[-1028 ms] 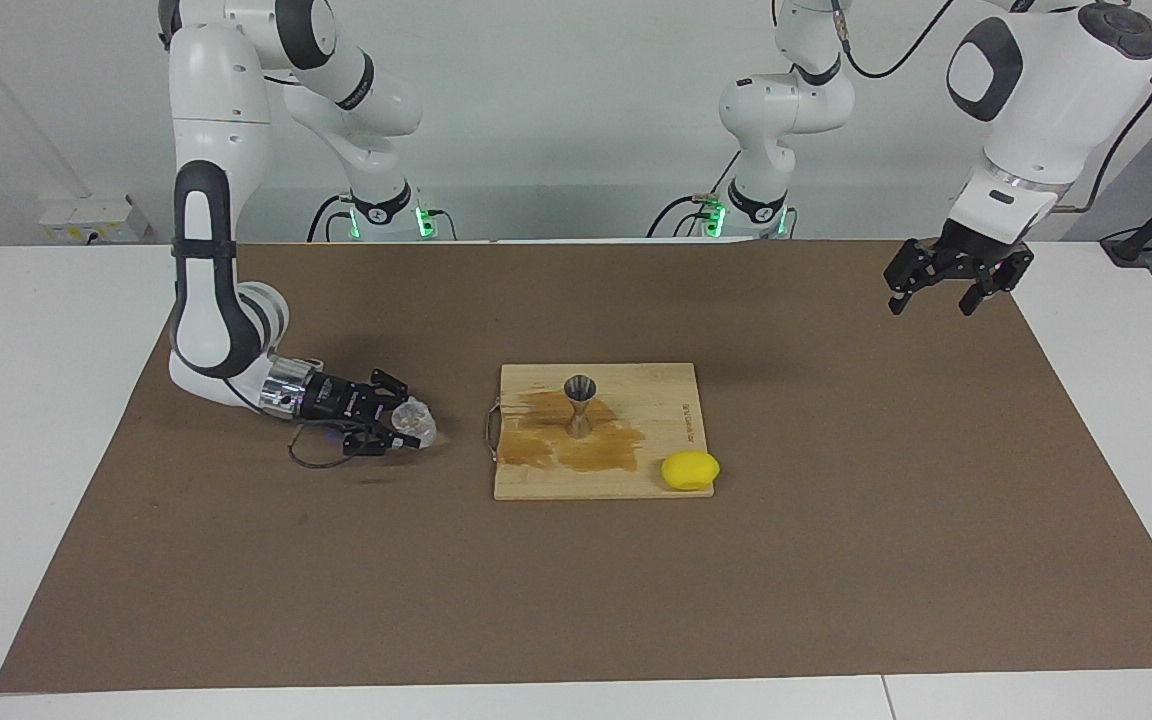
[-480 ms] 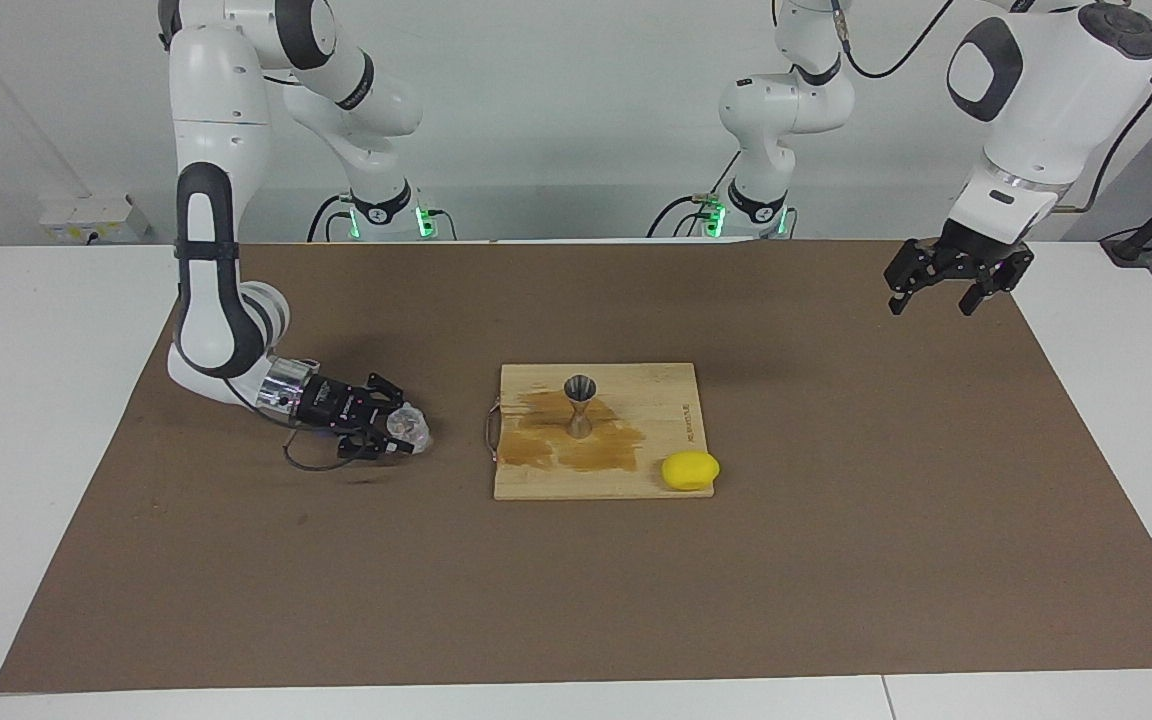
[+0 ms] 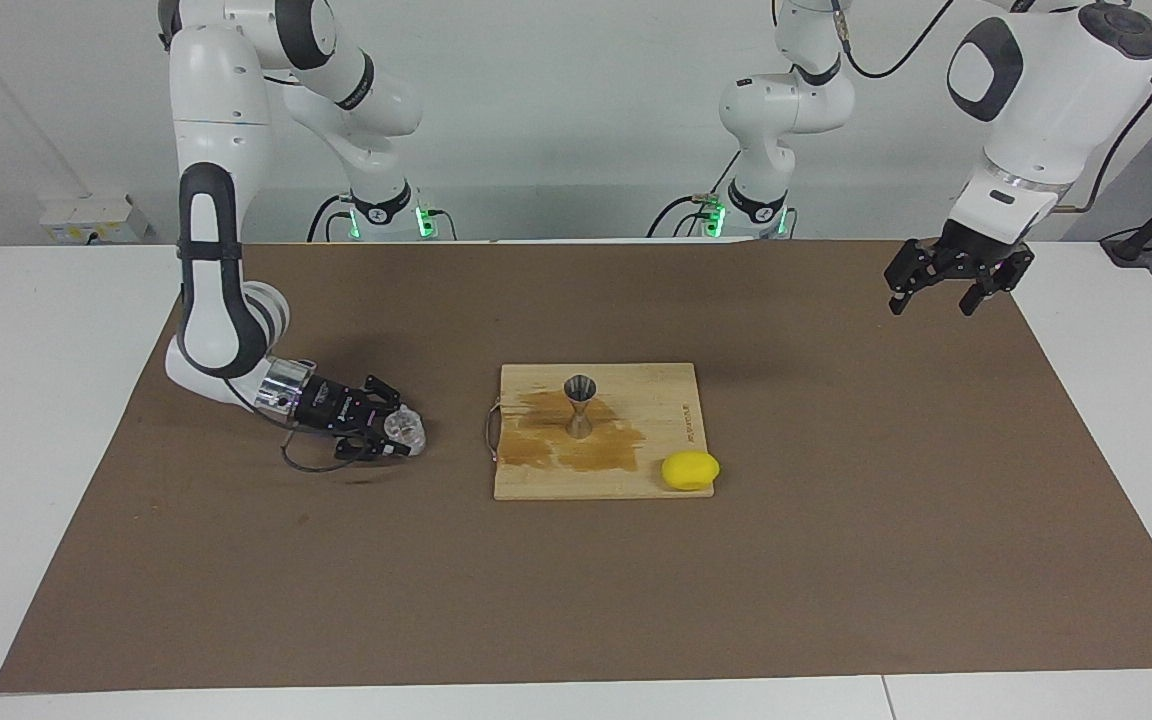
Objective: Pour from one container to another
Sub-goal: 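Lower the glass cup onto the table beside the board with the right gripper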
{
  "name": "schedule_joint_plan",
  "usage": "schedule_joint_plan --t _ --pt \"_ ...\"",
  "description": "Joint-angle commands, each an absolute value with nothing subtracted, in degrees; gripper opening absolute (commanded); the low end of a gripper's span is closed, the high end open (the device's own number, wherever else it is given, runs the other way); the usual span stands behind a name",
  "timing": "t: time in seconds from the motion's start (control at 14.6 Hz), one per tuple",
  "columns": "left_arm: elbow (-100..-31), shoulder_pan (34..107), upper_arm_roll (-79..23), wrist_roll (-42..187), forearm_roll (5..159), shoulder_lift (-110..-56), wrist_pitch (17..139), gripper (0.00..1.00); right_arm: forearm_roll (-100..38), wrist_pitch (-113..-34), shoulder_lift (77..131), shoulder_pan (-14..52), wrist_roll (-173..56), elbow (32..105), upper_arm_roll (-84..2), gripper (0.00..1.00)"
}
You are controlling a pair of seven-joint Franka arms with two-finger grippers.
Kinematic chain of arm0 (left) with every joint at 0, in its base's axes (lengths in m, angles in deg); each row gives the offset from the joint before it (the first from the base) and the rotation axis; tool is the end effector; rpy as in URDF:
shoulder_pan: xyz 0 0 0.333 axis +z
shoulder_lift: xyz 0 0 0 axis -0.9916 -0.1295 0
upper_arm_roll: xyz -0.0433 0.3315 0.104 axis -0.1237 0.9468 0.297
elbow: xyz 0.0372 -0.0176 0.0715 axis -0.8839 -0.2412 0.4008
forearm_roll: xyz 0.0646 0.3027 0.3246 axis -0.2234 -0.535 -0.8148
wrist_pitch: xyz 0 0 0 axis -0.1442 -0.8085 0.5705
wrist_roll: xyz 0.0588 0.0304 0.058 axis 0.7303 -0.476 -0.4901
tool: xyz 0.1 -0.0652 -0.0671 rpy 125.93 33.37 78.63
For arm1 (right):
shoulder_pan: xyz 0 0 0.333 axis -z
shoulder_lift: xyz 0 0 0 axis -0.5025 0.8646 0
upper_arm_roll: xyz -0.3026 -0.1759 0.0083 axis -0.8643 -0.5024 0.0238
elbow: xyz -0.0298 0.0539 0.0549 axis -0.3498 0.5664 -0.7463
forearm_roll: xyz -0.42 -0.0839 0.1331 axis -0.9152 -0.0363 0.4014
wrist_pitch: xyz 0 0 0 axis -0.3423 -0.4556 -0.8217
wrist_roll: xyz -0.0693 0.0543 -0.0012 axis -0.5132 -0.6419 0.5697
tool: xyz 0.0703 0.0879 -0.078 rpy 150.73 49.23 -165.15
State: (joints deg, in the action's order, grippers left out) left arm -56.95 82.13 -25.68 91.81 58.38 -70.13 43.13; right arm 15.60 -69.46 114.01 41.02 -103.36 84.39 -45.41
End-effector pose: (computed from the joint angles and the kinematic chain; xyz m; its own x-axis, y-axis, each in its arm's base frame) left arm 0.6152 -0.0176 0.5772 0.9922 -0.0771 0.0975 -0.0798 -0.9965 0.0246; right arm 0.6145 0.0039 0.1817 -0.0633 -0.4160 -0.9071 -0.9794 0.2004 -0.0236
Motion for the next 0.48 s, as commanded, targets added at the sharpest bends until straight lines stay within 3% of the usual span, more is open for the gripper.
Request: schedule_joint_plan --t 0.0,0.21,0.27,0.34,0.41 --pt "-57.29 82.03 -25.61 90.97 57.18 -69.47 43.54 1.00 14.47 -70.36 113.24 41.33 -101.92 85.21 -45.21 0.00" --pt "-57.56 82.03 -25.52 91.05 57.18 -69.47 43.63 1.00 14.29 -70.45 113.24 41.33 -101.93 85.29 -45.21 0.00" --pt "-57.47 82.03 -25.52 91.05 57.18 -69.38 43.63 1.00 14.29 -70.54 113.24 41.24 -102.01 85.29 -45.21 0.28" --pt "-57.47 82.12 -25.52 91.05 57.18 -69.38 43.63 1.00 14.29 -71.15 113.24 41.33 -102.45 85.29 -45.21 0.50" --pt "-57.56 82.12 -25.52 91.14 57.18 -69.47 43.63 1.00 14.29 -71.24 113.24 41.24 -102.63 85.29 -45.21 0.59"
